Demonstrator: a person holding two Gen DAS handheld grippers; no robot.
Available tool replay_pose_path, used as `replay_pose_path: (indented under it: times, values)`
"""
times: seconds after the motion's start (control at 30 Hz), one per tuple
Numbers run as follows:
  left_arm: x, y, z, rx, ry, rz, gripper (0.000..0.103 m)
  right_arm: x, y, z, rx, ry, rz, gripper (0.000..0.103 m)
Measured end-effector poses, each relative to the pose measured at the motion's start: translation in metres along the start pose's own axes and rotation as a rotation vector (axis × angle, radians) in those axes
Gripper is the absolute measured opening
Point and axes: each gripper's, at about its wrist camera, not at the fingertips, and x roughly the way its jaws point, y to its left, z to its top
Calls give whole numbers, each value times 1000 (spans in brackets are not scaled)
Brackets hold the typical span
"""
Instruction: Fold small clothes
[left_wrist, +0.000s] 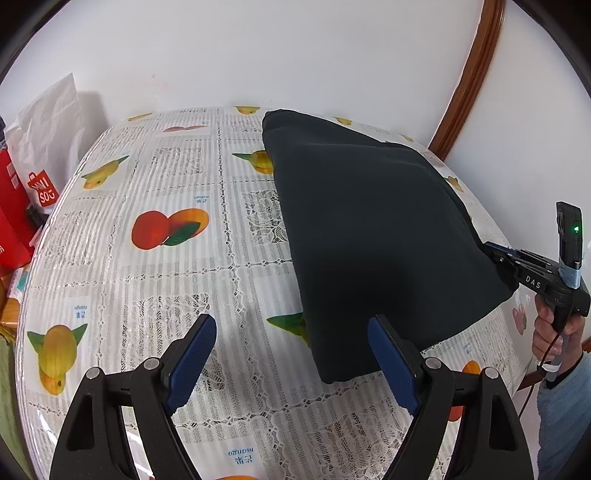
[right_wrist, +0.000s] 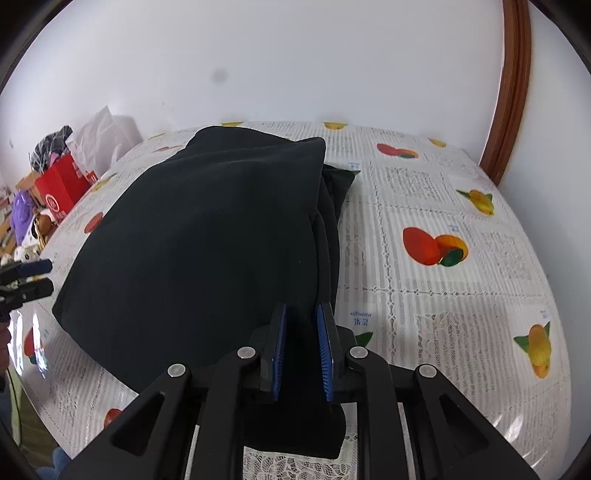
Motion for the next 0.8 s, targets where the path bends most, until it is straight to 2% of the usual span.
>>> replay_pose_path:
  times: [0.1,0.2,0.27,0.43,0.7,0.8]
  values:
    - [1,2,-1,-1,3,3,83,-5,0,0,-18,-30,-37,3]
    - [2,6,-2,-8,6,7,83,-27,-7,-1,20,-132,0,3]
    - [2,8,-3,-16,9,6,83,-32,-11,-2,50,-154,29,3]
    - [2,10,-4,-22,9,3,83,-19,-15,-5,62,-109,15,3]
    - [3,15,-5,-43,13,-9,83,-8,-17,7,113,-68,99,8]
    - [4,14,-6,-42,15,-15,83,3,-15,17,117,-58,89,11]
